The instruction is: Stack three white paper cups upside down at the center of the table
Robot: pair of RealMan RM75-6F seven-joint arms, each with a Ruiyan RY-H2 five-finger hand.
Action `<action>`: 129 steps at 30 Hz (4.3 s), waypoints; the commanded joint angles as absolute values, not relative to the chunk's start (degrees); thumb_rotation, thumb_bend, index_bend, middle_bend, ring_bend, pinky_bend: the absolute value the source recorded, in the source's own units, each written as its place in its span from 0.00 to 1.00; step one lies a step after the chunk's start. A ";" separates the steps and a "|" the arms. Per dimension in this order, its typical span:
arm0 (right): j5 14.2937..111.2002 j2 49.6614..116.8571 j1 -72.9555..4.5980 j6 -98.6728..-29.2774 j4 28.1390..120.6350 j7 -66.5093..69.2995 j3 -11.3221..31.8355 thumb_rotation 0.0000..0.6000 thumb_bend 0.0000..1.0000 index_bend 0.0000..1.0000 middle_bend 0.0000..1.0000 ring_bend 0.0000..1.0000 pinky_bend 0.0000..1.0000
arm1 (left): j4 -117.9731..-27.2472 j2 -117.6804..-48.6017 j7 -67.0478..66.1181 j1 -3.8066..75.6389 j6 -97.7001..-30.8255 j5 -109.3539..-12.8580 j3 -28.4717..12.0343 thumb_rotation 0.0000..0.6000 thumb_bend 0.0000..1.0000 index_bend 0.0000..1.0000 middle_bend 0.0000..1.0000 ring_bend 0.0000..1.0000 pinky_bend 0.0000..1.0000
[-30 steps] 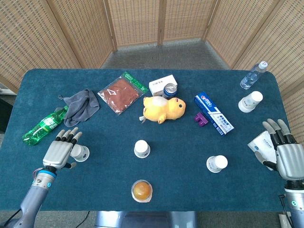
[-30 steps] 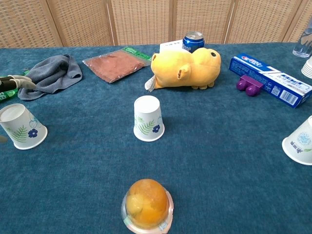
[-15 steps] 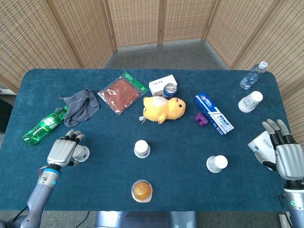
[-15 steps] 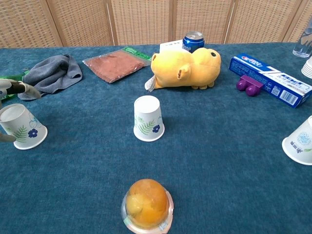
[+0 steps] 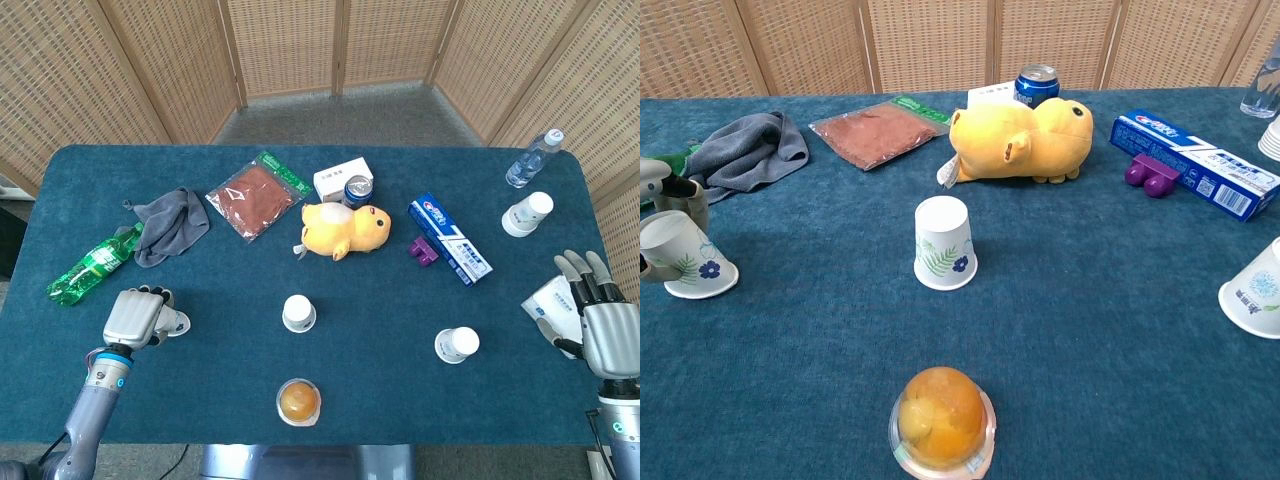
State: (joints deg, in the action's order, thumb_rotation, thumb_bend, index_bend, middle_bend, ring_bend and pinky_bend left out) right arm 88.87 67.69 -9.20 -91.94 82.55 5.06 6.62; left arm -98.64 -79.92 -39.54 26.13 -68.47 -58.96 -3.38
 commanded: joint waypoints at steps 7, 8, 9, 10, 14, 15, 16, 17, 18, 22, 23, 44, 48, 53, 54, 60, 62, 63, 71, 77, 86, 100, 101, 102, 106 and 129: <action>88.93 67.88 -9.14 -91.47 82.47 4.92 6.71 1.00 0.24 0.10 0.13 0.00 0.31 | -108.40 -72.37 -36.52 26.86 -68.03 -58.30 -5.57 1.00 0.27 0.44 0.44 0.39 0.54; 88.99 67.89 -9.14 -91.45 82.50 4.86 6.71 1.00 0.24 0.10 0.13 0.00 0.31 | -109.62 -71.40 -36.45 27.12 -67.99 -58.33 -5.95 1.00 0.27 0.44 0.44 0.39 0.54; 89.05 67.91 -9.14 -91.44 82.55 4.82 6.71 1.00 0.24 0.11 0.13 0.00 0.31 | -110.74 -70.54 -36.41 27.43 -68.00 -58.44 -6.38 1.00 0.27 0.44 0.44 0.39 0.54; 89.14 67.94 -9.14 -91.43 82.62 4.73 6.70 1.00 0.24 0.11 0.13 0.00 0.31 | -112.06 -69.59 -36.47 27.89 -68.07 -58.67 -6.97 1.00 0.27 0.44 0.44 0.39 0.54; 89.32 68.01 -9.13 -91.34 82.78 4.38 6.70 1.00 0.24 0.11 0.13 0.00 0.31 | -116.06 -67.48 -37.54 30.15 -67.27 -57.77 -8.95 1.00 0.27 0.43 0.44 0.39 0.54; 89.35 68.03 -9.12 -91.29 82.80 4.31 6.68 1.00 0.24 0.10 0.13 0.00 0.31 | -116.89 -67.23 -38.08 30.90 -66.87 -57.19 -9.40 1.00 0.27 0.43 0.43 0.39 0.53; 89.36 68.06 -9.11 -91.23 82.80 4.21 6.68 1.00 0.24 0.10 0.13 0.00 0.31 | -117.96 -67.03 -38.71 31.98 -66.30 -56.08 -10.11 1.00 0.27 0.43 0.43 0.38 0.53; 89.35 68.09 -9.10 -91.18 82.78 4.15 6.68 1.00 0.24 0.10 0.13 0.00 0.31 | -118.69 -66.99 -39.33 32.83 -65.99 -55.17 -10.63 1.00 0.27 0.42 0.43 0.38 0.53; 89.33 68.10 -9.09 -91.12 82.75 4.11 6.67 1.00 0.24 0.10 0.13 0.00 0.31 | -119.34 -67.02 -40.00 33.72 -65.69 -54.28 -11.14 1.00 0.26 0.42 0.42 0.38 0.53; 89.26 68.15 -9.08 -90.94 82.62 4.16 6.75 1.00 0.24 0.11 0.13 0.00 0.31 | -121.26 -68.14 -42.92 37.97 -64.94 -49.79 -13.25 1.00 0.26 0.41 0.41 0.37 0.52; 89.25 68.16 -9.08 -90.91 82.59 4.21 6.77 1.00 0.24 0.10 0.13 0.00 0.31 | -121.44 -68.53 -43.74 38.95 -64.83 -48.74 -13.54 1.00 0.26 0.41 0.41 0.37 0.52; 89.16 67.81 -8.89 -90.91 82.40 5.49 7.26 1.00 0.24 0.11 0.13 0.00 0.31 | -118.46 -84.17 -58.45 56.96 -71.61 -32.64 -14.46 1.00 0.25 0.40 0.40 0.35 0.49; 89.13 67.75 -8.84 -90.97 82.40 5.69 7.35 1.00 0.24 0.10 0.13 0.00 0.31 | -117.38 -85.66 -59.15 58.49 -72.49 -31.53 -14.16 1.00 0.26 0.40 0.40 0.35 0.49; 89.04 67.62 -8.78 -91.07 82.49 5.90 7.52 1.00 0.24 0.11 0.13 0.00 0.31 | -116.02 -87.07 -59.20 59.89 -72.96 -30.53 -13.79 1.00 0.26 0.40 0.40 0.35 0.49; 89.00 67.60 -8.77 -91.05 82.49 5.93 7.54 1.00 0.24 0.11 0.13 0.00 0.31 | -115.80 -87.29 -59.10 60.09 -72.97 -30.48 -13.76 1.00 0.25 0.40 0.40 0.35 0.49; 88.99 67.50 -8.73 -91.12 82.56 6.18 7.67 1.00 0.24 0.11 0.13 0.00 0.31 | -114.37 -88.69 -59.14 61.29 -73.36 -30.14 -13.05 1.00 0.26 0.40 0.40 0.35 0.49; 88.96 67.44 -8.71 -91.11 82.59 6.26 7.69 1.00 0.24 0.11 0.13 0.00 0.31 | -113.78 -89.23 -59.40 61.74 -73.60 -29.88 -12.85 1.00 0.26 0.40 0.39 0.34 0.48; 88.97 67.43 -8.68 -91.12 82.60 6.32 7.68 1.00 0.24 0.10 0.13 0.00 0.31 | -113.53 -89.45 -59.40 61.90 -73.65 -29.76 -12.84 1.00 0.26 0.40 0.39 0.34 0.48; 88.84 67.30 -8.60 -91.08 82.59 6.61 7.77 1.00 0.24 0.11 0.13 0.00 0.31 | -112.06 -91.01 -59.54 62.96 -74.19 -29.62 -12.29 1.00 0.25 0.39 0.30 0.25 0.44; 88.78 67.25 -8.52 -91.06 82.48 6.77 7.79 1.00 0.24 0.10 0.13 0.00 0.31 | -112.80 -90.66 -58.71 62.80 -74.79 -30.39 -11.97 1.00 0.25 0.39 0.28 0.24 0.44; 89.07 67.50 -8.61 -90.88 82.36 6.42 7.62 1.00 0.24 0.11 0.13 0.00 0.31 | -112.93 -89.38 -57.68 62.51 -75.20 -30.37 -12.09 1.00 0.25 0.38 0.28 0.24 0.44; 88.89 67.43 -8.53 -90.80 82.27 6.60 7.69 1.00 0.24 0.11 0.13 0.00 0.31 | -112.21 -90.15 -57.07 63.18 -74.72 -30.77 -11.81 1.00 0.25 0.25 0.12 0.16 0.43; 88.90 67.44 -8.53 -90.79 82.24 6.63 7.69 1.00 0.24 0.11 0.13 0.00 0.31 | -112.32 -90.12 -57.03 63.18 -74.80 -30.88 -11.81 1.00 0.25 0.22 0.08 0.13 0.43; 88.91 67.44 -8.54 -90.79 82.25 6.70 7.69 1.00 0.24 0.11 0.13 0.00 0.31 | -112.47 -90.06 -56.93 63.14 -74.87 -31.03 -11.79 1.00 0.25 0.18 0.04 0.10 0.42; 88.92 67.39 -8.49 -90.90 82.33 6.81 7.74 1.00 0.24 0.11 0.13 0.00 0.31 | -113.07 -89.39 -55.74 62.59 -75.35 -32.86 -11.74 1.00 0.25 0.07 0.00 0.01 0.39; 90.52 68.39 -9.31 -88.57 82.68 4.99 5.97 1.00 0.24 0.11 0.13 0.00 0.31 | -130.20 -56.87 -34.65 40.25 -77.74 -59.47 5.26 1.00 0.24 0.00 0.00 0.00 0.14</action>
State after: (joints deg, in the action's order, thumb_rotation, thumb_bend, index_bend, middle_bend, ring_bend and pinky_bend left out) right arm 90.39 68.30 -9.22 -88.71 82.57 5.03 6.11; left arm -128.08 -60.95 -38.85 44.68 -77.21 -53.66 1.29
